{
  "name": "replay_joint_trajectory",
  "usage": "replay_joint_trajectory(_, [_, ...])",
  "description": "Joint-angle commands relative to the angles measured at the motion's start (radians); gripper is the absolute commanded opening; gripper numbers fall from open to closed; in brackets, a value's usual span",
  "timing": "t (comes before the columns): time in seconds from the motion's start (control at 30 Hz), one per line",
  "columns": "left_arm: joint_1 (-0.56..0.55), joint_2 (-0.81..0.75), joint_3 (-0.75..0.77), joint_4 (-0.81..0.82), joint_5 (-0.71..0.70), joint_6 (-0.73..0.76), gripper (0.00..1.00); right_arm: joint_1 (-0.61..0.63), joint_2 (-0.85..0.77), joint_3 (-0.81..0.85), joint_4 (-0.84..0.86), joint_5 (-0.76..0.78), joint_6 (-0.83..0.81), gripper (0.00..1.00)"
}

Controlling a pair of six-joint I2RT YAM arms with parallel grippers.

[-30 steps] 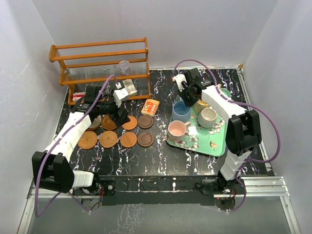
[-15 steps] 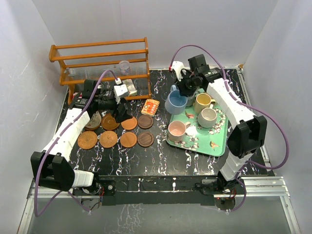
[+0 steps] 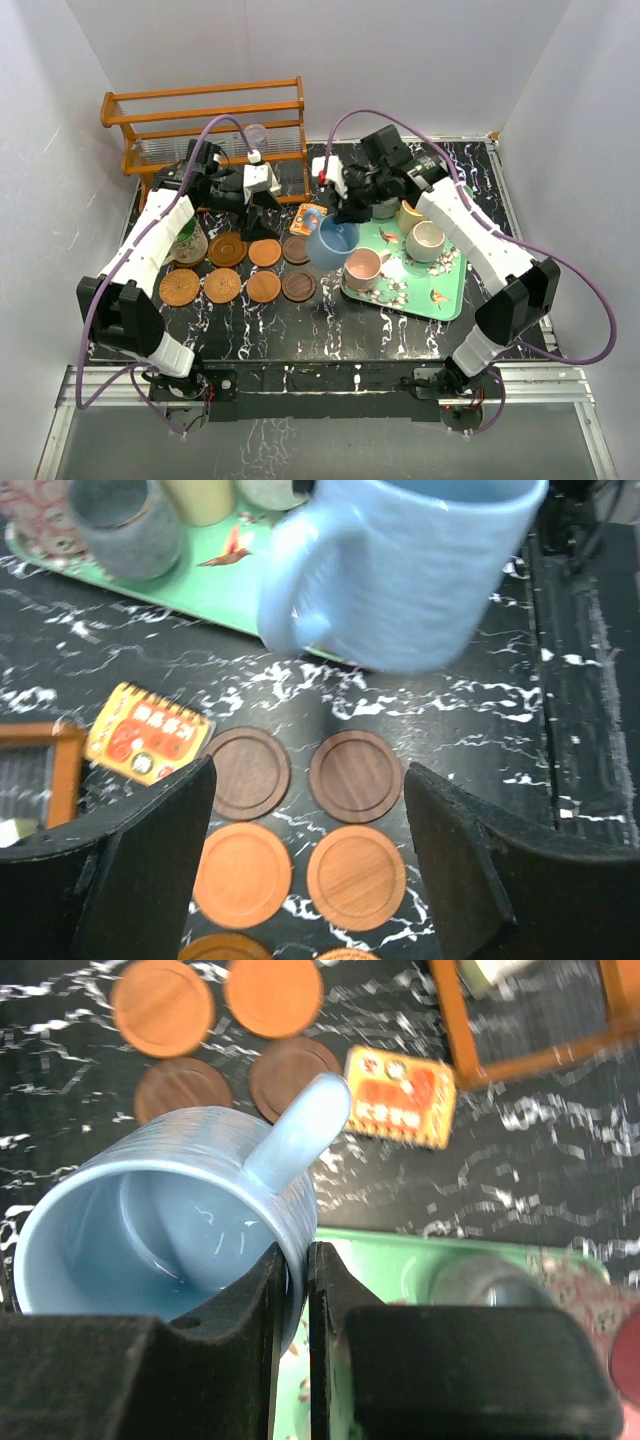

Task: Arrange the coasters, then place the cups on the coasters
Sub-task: Place the cup on the coaster.

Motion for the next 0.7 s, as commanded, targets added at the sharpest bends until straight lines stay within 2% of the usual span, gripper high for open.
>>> replay_joint_trajectory(0.0, [-0.054, 0.025, 0.068, -0.127, 0.15, 0.087, 0.73, 0.102, -0.09, -0.009, 0.051, -0.084, -0.054, 0.0])
replay_joint_trajectory(0.17, [-0.12, 0.033, 0.072, -0.152, 0.171, 0.099, 0.7, 0.188, -0.081, -0.012, 0.03, -0.076, -0.087, 0.0])
replay_joint_trajectory(0.27, [-0.164, 0.027, 0.05, -0.178, 0.173, 0.125, 0.64, 0.215, -0.076, -0.016, 0.031, -0.07, -0.097, 0.0])
replay_joint_trajectory(0.43, [-0.206, 0.003, -0.018, -0.162, 0.17, 0.132, 0.51, 0.224, -0.094, -0.039, 0.069, -0.081, -0.092, 0.0])
replay_joint_trajectory(0.53, [-0.208, -0.011, -0.05, -0.119, 0.214, 0.116, 0.45, 0.226, -0.105, -0.058, 0.095, -0.096, -0.074, 0.0])
replay_joint_trajectory(0.67, [-0.213, -0.008, -0.052, -0.13, 0.247, 0.136, 0.43, 0.226, -0.113, -0.075, 0.115, -0.095, -0.063, 0.0])
